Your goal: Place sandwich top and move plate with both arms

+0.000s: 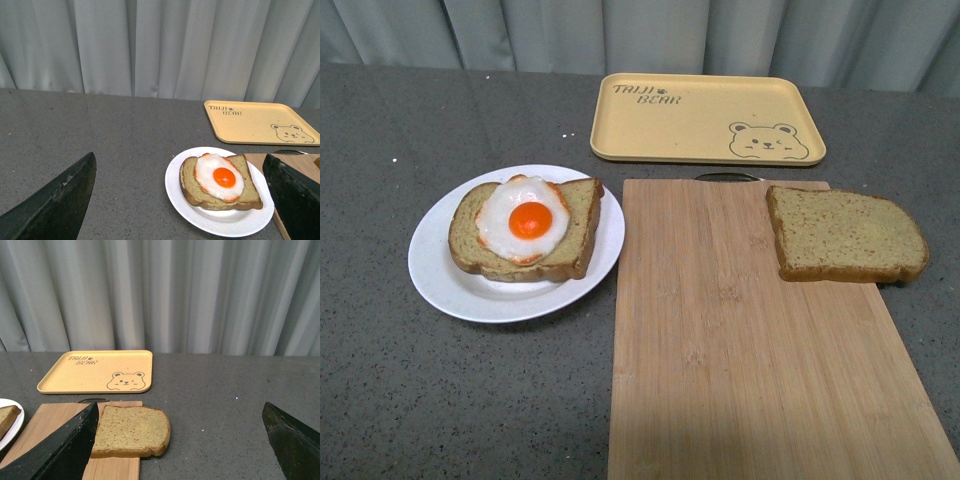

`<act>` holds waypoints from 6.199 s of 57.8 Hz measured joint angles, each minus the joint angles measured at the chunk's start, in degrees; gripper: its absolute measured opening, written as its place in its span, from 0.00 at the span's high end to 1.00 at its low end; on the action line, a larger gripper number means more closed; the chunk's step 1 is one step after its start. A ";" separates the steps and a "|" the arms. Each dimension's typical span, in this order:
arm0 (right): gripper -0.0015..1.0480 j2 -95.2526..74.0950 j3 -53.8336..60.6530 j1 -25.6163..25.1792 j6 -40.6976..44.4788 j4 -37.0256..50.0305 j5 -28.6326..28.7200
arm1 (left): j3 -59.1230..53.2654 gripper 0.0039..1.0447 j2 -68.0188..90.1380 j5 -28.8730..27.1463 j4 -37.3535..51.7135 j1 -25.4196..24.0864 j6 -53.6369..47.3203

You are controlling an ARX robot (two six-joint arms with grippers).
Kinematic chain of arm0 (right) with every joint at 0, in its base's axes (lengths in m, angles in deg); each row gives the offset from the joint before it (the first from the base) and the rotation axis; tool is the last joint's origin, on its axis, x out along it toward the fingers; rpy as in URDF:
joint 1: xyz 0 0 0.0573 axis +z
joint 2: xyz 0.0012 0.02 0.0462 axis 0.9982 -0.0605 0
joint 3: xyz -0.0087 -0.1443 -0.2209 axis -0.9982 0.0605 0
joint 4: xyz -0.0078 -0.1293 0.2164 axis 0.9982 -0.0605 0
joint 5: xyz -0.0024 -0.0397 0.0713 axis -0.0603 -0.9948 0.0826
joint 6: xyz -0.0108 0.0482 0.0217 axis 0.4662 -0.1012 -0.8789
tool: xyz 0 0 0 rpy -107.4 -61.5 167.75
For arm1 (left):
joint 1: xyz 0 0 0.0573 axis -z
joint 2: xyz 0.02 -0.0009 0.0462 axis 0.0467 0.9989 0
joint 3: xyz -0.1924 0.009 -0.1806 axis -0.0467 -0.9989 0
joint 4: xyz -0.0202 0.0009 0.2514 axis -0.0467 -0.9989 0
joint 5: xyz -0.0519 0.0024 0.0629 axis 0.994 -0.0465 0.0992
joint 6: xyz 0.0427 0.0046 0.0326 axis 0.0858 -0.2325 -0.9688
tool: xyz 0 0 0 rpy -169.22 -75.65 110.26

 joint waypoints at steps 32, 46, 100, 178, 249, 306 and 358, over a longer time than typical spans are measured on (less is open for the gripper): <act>0.09 0.00 -0.02 0.00 0.00 0.00 0.00 | 0.00 0.06 0.00 0.02 0.00 0.00 0.00; 0.09 -0.17 -0.02 0.26 0.22 0.04 -1.11 | 0.00 0.06 0.00 0.02 0.00 -0.02 0.00; 0.09 -98.92 -34.60 -16.28 -4.61 16.31 22.47 | 0.00 0.06 -0.07 0.00 -0.02 -0.02 0.00; 0.97 -119.62 -49.46 -9.55 -29.05 20.87 37.33 | 0.00 0.06 -0.07 0.00 -0.02 -0.02 0.00; 0.95 -130.70 -64.92 28.63 -61.79 38.58 28.87 | 0.00 0.06 -0.07 0.00 -0.02 -0.02 0.00; 0.99 -74.01 -9.46 9.44 -0.17 63.28 -9.22 | 0.00 0.06 -0.09 0.00 -0.02 -0.02 0.00; 0.99 -32.94 0.00 0.20 -0.09 32.52 -0.20 | 0.00 0.06 -0.09 0.00 -0.02 -0.02 0.00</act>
